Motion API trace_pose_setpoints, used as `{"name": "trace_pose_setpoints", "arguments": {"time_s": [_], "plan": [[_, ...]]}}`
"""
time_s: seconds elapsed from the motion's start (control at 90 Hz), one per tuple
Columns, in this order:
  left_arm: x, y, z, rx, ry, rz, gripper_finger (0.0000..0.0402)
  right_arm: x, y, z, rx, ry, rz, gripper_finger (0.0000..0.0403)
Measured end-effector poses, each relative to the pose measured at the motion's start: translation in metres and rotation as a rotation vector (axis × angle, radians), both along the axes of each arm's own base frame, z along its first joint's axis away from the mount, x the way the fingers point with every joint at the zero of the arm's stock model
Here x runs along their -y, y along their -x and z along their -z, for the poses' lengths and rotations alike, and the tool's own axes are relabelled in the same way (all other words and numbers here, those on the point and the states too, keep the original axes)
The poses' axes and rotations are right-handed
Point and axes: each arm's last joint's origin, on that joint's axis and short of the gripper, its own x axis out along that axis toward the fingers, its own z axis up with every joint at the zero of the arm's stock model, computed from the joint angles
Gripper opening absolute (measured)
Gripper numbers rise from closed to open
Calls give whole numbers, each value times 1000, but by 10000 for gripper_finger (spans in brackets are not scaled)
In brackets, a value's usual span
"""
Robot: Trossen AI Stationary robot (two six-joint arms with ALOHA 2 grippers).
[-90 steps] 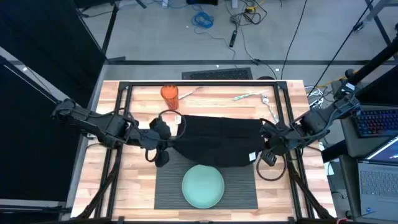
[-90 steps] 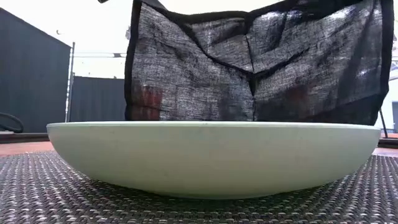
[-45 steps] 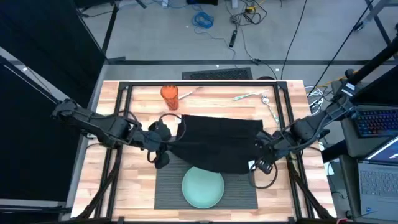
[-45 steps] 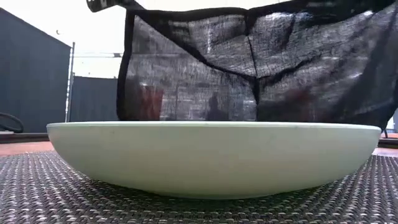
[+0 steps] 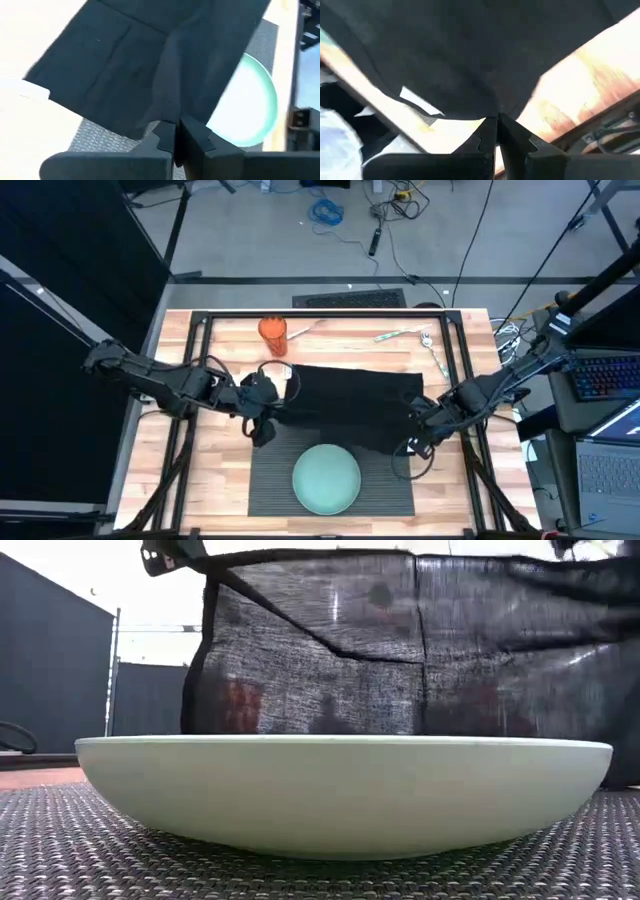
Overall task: Set table place
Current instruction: Fold the black napkin
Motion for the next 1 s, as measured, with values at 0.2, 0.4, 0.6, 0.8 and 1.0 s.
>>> {"name": "trace_pose_setpoints", "arguments": {"time_s": [0.2,0.4,0.6,0.8,1.0], "plan": [[-14,-12,10,-46,-46,-17,0,24,-4,24,87,-14,26,0],[-24,-35,38,-167,-86,25,0,42,-11,27,130,19,21,0],[-32,-48,56,-240,-117,44,0,60,-14,27,137,59,29,0],[-45,-48,53,-221,-115,1,0,77,-8,29,61,98,59,0],[-55,-48,53,-224,-124,-26,0,91,-9,30,60,123,59,0]]}}
